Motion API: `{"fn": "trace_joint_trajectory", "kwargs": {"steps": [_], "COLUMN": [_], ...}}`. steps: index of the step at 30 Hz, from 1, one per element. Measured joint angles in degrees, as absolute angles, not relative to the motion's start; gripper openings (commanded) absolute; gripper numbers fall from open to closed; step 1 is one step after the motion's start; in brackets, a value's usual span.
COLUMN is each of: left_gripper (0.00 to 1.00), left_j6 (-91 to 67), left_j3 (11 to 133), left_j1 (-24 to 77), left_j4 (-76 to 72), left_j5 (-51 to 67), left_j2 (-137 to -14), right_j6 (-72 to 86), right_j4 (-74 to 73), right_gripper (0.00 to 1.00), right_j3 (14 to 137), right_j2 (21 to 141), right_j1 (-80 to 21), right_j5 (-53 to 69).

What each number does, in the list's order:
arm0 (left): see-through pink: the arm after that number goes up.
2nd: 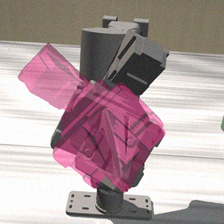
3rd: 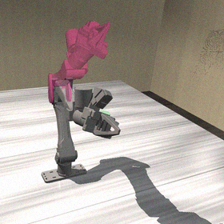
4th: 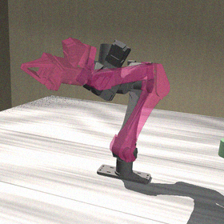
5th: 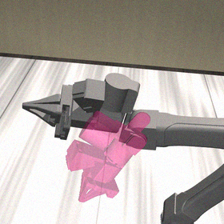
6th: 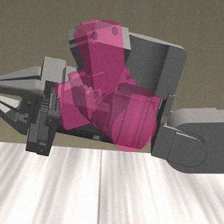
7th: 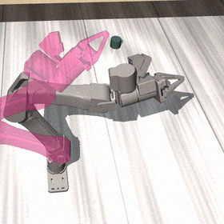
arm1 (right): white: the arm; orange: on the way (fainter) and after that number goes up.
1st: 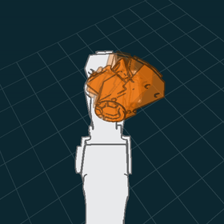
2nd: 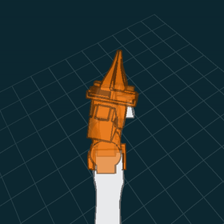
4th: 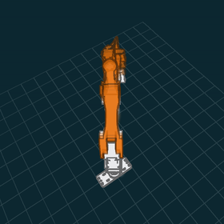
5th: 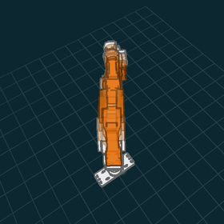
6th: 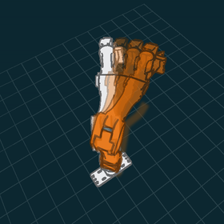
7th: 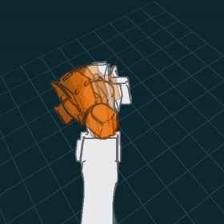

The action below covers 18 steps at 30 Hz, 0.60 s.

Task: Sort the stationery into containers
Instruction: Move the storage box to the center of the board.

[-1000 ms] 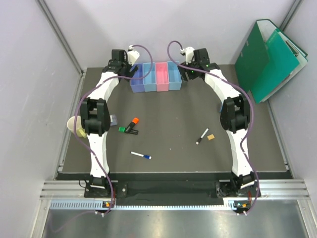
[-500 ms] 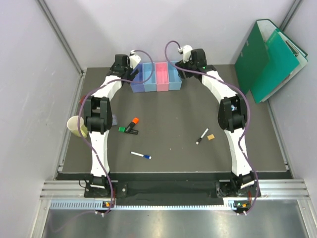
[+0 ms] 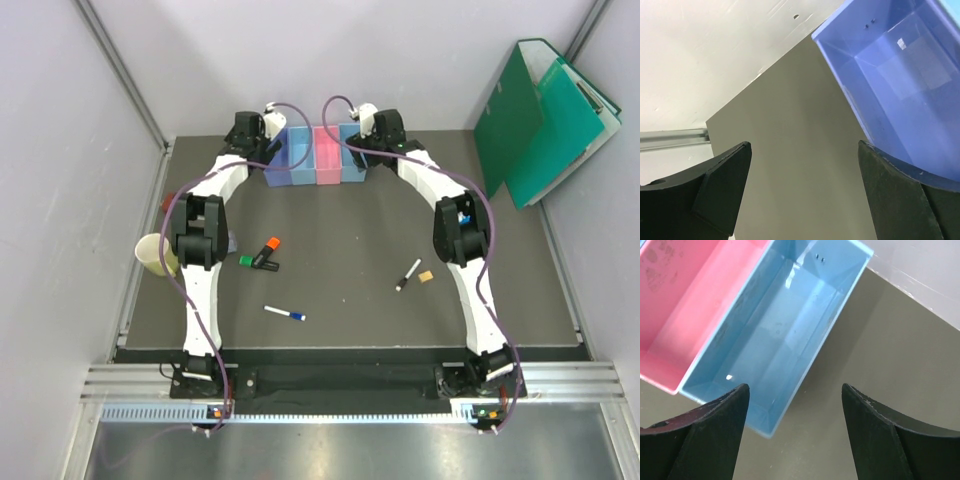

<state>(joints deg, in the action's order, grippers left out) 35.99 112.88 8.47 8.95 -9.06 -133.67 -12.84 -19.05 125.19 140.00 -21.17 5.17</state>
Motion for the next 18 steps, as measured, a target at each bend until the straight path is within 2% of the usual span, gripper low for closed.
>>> {"fn": "trace_joint_trajectory", "kwargs": {"steps": [5,10,18], "left_gripper": [0.92,0.92,0.92], "left_j6": [35.9,35.9,35.5], "left_j3": [110.0,105.1,103.3], "left_j1": [8.6,8.7,9.4], "left_j4": [7.4,5.2,3.5], "left_j5": [-8.5,-8.5,-8.7], "left_j2": [-133.6,-133.0,-132.2], "right_j6": [-12.8,-12.9,-12.5], "right_j4": [-17.8,-17.0,-17.9], "right_gripper": [0.72,0.65,0.65], "right_j3": [123.0,120.7,114.8], "right_j2": [140.0,139.9,135.9], "right_j1": [-21.2,-20.9,-21.0], "right_j5": [4.6,3.3,2.3]}}
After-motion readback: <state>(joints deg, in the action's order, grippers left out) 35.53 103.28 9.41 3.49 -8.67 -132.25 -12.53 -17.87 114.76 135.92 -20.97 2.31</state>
